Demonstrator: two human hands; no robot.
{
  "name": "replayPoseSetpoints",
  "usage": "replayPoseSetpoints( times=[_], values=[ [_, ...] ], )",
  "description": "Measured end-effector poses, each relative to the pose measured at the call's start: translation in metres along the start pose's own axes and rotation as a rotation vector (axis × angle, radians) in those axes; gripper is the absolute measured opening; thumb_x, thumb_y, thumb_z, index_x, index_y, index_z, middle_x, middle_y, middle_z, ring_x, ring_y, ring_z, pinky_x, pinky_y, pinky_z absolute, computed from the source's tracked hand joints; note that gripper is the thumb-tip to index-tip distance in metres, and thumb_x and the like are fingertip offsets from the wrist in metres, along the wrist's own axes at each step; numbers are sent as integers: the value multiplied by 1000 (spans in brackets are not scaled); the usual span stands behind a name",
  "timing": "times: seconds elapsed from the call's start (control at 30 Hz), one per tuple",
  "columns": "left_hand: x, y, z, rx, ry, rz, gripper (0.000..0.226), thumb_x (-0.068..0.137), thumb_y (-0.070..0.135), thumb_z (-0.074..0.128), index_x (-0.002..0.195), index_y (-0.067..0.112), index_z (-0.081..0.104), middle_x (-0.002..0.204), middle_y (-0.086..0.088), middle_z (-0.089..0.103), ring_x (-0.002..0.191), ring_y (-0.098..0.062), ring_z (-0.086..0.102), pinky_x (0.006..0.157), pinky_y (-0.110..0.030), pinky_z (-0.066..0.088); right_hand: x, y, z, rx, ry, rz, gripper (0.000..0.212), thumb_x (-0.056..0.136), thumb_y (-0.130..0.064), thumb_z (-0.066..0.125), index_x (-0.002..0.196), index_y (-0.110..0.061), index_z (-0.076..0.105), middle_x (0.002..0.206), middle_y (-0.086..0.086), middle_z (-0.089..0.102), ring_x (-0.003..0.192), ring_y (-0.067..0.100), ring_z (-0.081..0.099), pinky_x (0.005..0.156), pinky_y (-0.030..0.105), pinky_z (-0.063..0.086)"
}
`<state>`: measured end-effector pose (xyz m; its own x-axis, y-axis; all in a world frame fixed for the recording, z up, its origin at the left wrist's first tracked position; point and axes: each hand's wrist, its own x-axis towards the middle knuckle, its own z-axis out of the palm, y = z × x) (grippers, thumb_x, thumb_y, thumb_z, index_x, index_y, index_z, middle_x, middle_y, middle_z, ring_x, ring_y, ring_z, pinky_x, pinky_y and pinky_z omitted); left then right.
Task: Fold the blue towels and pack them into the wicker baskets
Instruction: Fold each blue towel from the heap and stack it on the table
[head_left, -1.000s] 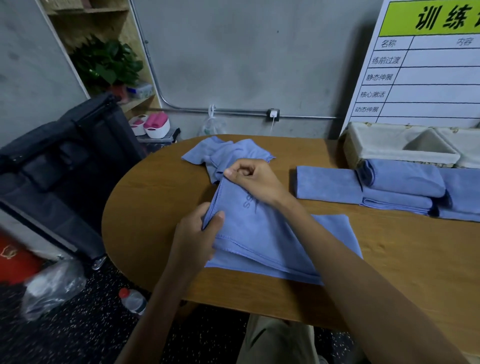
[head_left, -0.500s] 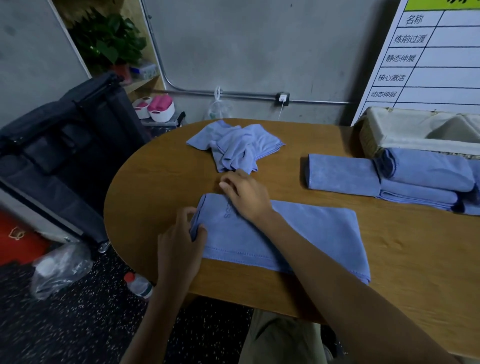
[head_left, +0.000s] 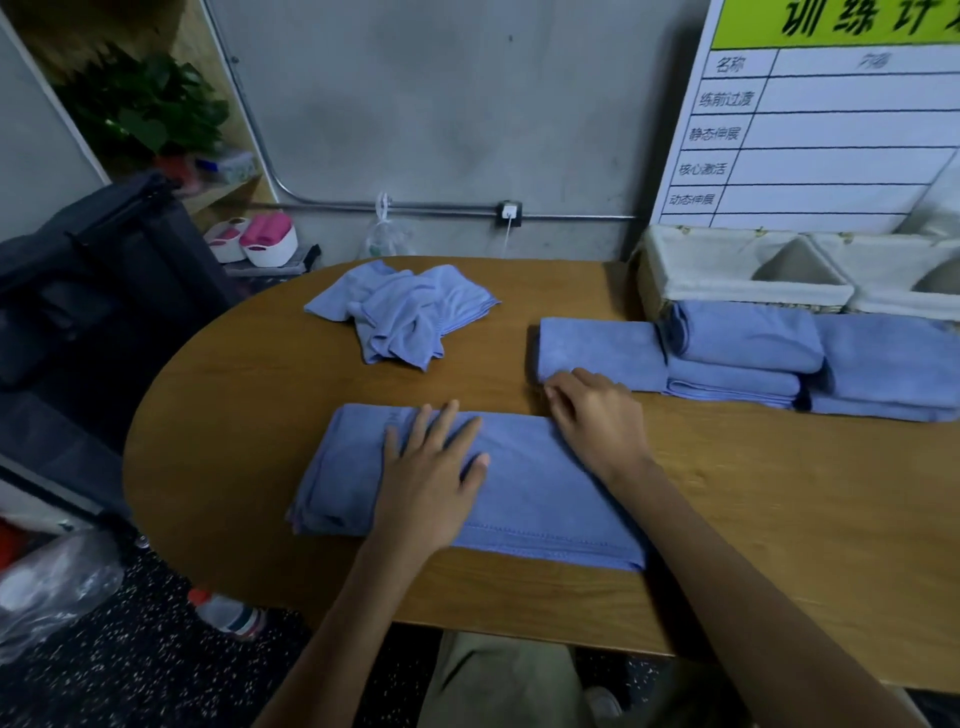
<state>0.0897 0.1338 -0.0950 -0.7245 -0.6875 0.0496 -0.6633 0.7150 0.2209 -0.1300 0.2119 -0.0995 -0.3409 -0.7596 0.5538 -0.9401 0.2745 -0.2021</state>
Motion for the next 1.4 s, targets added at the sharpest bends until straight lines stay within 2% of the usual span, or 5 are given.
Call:
replayPoseSetpoints(
  times=[0.43,0.83,0.97,1.2,1.4],
  values=[
    [-7,-43,-11,182,-25,-184,93,80,77,-4,159,34,20,169,-3,9,154,-31,9,117,-67,12,-17,42,-16,93,-131,117,19,101,-30,52,106,-20,67,97,1,68,87,26,64,59,31,40],
    [-2,8,14,39,68,170,70,94,65,16,152,35,41,165,5,24,154,-24,18,120,-59,11,-28,55,-30,366,-244,82,30,86,-59,52,82,-30,60,89,-9,57,83,10,56,75,37,48],
    [-13,35,12,-127,291,402,38,97,49,47,122,30,68,132,6,58,122,-18,55,96,-50,46,-24,60,-29,415,-261,77,20,89,-44,67,79,-30,57,89,-9,54,79,10,56,75,38,47],
    [-34,125,27,-59,163,557,46,84,77,51,99,33,52,97,13,48,92,-13,50,78,-35,41,-20,67,-29,573,-300,101,20,94,-39,65,84,-23,58,86,-12,60,77,6,58,71,34,46],
    [-30,146,29,-118,234,513,27,83,48,61,92,29,44,81,14,54,77,-11,53,66,-31,39,-22,71,-35,729,-326,168,17,94,-33,67,88,-21,55,77,-10,60,71,9,55,68,29,42]
  ],
)
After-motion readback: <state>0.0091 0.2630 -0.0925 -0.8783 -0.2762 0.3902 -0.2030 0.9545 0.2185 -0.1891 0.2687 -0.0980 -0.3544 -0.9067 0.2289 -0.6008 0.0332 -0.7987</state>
